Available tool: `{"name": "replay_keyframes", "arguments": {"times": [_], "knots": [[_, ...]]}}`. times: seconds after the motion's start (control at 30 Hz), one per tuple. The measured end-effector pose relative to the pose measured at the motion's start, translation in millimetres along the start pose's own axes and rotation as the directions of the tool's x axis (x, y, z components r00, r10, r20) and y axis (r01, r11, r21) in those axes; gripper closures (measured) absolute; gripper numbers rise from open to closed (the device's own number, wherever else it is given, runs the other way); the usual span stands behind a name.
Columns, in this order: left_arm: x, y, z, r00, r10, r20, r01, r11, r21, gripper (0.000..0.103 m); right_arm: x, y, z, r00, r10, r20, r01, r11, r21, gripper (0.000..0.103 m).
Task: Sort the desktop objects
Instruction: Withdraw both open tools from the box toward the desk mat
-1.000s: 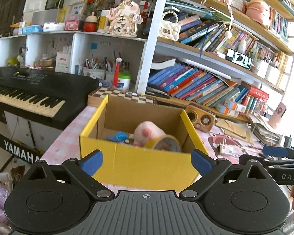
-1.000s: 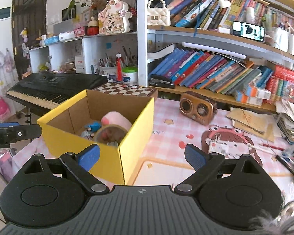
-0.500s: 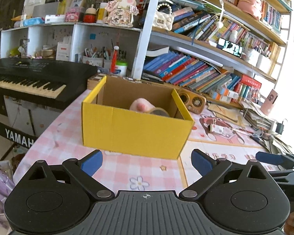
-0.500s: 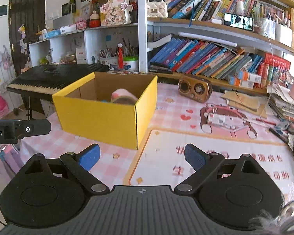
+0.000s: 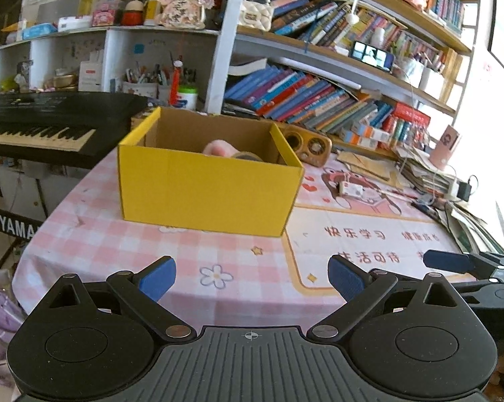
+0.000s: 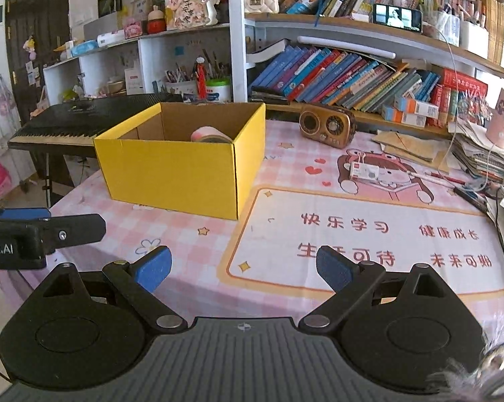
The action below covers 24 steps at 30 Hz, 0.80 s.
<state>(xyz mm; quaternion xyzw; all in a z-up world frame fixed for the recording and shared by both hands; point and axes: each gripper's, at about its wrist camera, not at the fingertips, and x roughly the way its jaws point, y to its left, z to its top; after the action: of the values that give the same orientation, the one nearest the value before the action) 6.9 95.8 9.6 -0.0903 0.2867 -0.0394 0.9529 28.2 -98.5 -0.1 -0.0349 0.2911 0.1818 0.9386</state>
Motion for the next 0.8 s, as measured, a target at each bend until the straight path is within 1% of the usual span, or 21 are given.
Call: {"name": "replay_keyframes", "arguments": {"times": [0.43,0.8], "knots": [[15,-17,-3,0.996,-0.062,-0.058,0.064,0.997,0.044,0.004,-6,-14,-7,0.997,-0.067,-0.035,0.068,0.996,0.051,0.009],[32,-30,1,0.99,-0.108,-0.088,0.114,0.992,0.063,0.004,-6,-30,-9,0.992,-0.109,-0.059,0.114,0.99,0.081,0.009]]}}
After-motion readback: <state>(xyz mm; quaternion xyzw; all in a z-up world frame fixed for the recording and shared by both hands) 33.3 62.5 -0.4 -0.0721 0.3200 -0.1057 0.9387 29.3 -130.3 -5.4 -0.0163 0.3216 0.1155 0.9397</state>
